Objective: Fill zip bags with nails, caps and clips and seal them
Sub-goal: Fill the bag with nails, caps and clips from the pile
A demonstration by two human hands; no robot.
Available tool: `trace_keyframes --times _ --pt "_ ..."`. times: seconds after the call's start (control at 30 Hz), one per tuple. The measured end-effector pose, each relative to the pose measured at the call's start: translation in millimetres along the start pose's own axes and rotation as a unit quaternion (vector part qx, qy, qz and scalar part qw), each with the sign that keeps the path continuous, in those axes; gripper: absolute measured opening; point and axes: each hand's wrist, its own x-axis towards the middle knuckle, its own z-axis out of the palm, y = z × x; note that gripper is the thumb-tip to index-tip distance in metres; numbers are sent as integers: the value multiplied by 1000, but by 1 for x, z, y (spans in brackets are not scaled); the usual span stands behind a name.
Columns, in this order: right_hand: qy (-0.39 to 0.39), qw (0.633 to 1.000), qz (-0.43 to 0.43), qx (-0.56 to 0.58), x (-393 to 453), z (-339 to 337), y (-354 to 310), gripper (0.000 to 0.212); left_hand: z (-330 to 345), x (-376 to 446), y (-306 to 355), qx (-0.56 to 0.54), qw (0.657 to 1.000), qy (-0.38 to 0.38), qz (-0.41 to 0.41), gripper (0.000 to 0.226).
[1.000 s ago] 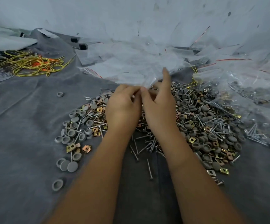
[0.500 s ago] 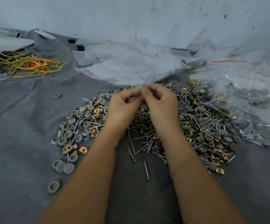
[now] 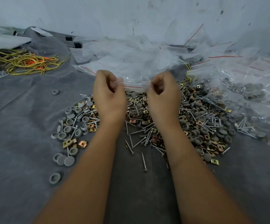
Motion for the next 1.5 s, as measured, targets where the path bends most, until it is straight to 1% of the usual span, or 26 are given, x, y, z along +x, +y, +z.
trace_keyframes --times 0.03,0.07,0.1,0.17,0.2,0.23,0.3,0.33,0.37,0.4,0.43,0.47,0.5,0.53,0.57,0.6,0.67,0.77,0.87,0.97,1.1,1.2,1.33,1.43,1.5 --pt "11 999 -37 -18 -2 0 -4 19 -3 0 5 22 998 26 56 22" --pt "11 997 -69 -21 -4 0 -6 15 -5 -1 8 53 991 37 120 18" --pt "-5 997 -82 -5 -5 0 -9 13 -8 -1 11 78 980 47 179 20" --pt "-65 997 -40 27 -3 -4 -12 20 -17 7 14 96 963 82 239 35" --pt "-95 995 -11 11 -1 -8 -10 22 -22 12 15 110 956 117 246 40" --pt "-117 993 7 -33 2 -12 -7 20 -28 17 13 121 954 154 229 41" --pt "-150 979 16 -134 7 -20 0 13 -37 24 10 91 967 203 122 34" --pt "-170 970 18 -176 9 -22 3 17 -40 26 7 109 969 207 78 30" --pt "-200 956 21 -213 9 -23 3 21 -41 25 3 173 966 186 51 30" --pt "-238 937 19 -256 9 -23 3 26 -42 24 -4 251 960 120 34 32" --pt "-276 911 7 -306 8 -22 2 31 -42 24 -11 312 949 36 5 33" --pt "-305 885 -9 -352 6 -20 0 34 -40 23 -15 366 929 -45 -35 32" --pt "-318 869 -22 -378 4 -18 -1 36 -36 22 -17 412 903 -110 -61 29" --pt "-320 867 -27 -381 3 -17 -3 34 -31 20 -18 444 879 -158 -70 27" --pt "-317 872 -30 -371 3 -16 -4 31 -28 18 -19 461 865 -185 -67 26" --pt "-312 878 -34 -361 2 -15 -5 26 -24 17 -18 461 864 -192 -61 25" --pt "-305 879 -56 -363 0 -14 -6 17 -19 16 -16 444 876 -182 -43 24" --pt "-293 869 -92 -388 -3 -8 -7 17 -16 16 -15 415 897 -151 -12 24" --pt "-295 860 -106 -402 -6 -3 -5 22 -16 16 -18 368 921 -123 -39 18" --pt "-288 861 -119 -402 -7 0 -3 20 -15 13 -19 336 929 -143 -62 13" --pt "-252 880 -120 -385 -5 -1 -2 16 -12 13 -19 322 933 -144 -66 4" --pt "-207 911 -95 -343 -2 -5 0 12 -13 16 -22 313 937 -135 -72 7" --pt "-156 949 -60 -268 0 -8 -2 5 -12 17 -22 306 940 -133 -73 4" --pt "-142 966 -43 -212 1 -7 -2 7 -10 14 -19 314 938 -140 -52 9" --pt "-146 968 -61 -195 1 -6 -1 10 -10 13 -17 327 931 -156 -40 13"
